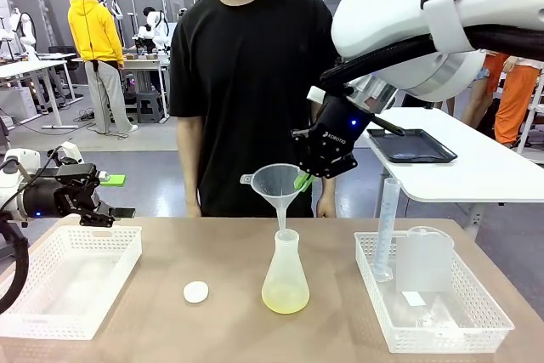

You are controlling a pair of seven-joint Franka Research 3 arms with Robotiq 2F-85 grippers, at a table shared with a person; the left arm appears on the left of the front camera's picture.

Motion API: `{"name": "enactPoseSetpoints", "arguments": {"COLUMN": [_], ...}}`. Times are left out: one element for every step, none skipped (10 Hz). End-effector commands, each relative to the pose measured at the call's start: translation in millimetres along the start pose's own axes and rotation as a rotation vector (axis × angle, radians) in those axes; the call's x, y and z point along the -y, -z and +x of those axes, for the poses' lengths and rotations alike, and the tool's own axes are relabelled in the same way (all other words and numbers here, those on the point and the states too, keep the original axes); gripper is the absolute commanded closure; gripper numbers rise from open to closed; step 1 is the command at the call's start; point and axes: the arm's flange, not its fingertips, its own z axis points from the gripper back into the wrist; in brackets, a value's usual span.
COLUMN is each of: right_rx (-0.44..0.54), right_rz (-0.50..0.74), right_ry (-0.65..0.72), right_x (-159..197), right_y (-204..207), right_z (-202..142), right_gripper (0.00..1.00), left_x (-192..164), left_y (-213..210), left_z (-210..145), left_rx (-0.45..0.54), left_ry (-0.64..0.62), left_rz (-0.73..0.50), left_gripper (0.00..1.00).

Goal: Prepare the solutions needed for the experiment.
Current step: Once the solution is in the Big flask , pick up the Plastic Funnel and place it back into the right Organizing basket.

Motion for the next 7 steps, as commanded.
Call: {"name": "enactPoseSetpoints", "arguments": {"right_rx": [0.040,0.049,0.056,0.037,0.043,0.038,0.033], "right_rz": [0.033,0.024,0.009,0.031,0.009,0.002,0.003], "right_ry": [-0.022,-0.022,-0.023,-0.035,-0.013,0.006,0.021], "right_x": [4.2,4.6,6.3,10.5,19.1,30.0,43.2], "right_y": [-5.6,-10.3,-14.8,-24.3,-39.3,-53.6,-66.3], "right_z": [-8.6,-7.5,-7.1,-7.3,-10.0,-11.2,-13.6], "right_gripper": [1.00,1.00,1.00,1.00,1.00,1.00,1.00], "left_x": [0.3,0.3,0.3,0.3,0.3,0.3,0.3], "left_y": [-0.5,-0.5,-0.5,-0.5,-0.5,-0.5,-0.5], "left_z": [0.4,0.4,0.4,0.4,0.4,0.4,0.4], "left_rx": [0.004,0.004,0.004,0.004,0.004,0.004,0.004], "left_ry": [0.020,0.020,0.020,0.020,0.020,0.020,0.020], "left_rz": [-0.001,-0.001,-0.001,-0.001,-0.001,-0.001,-0.001], "left_gripper": [0.00,0.00,0.00,0.00,0.00,0.00,0.00]}}
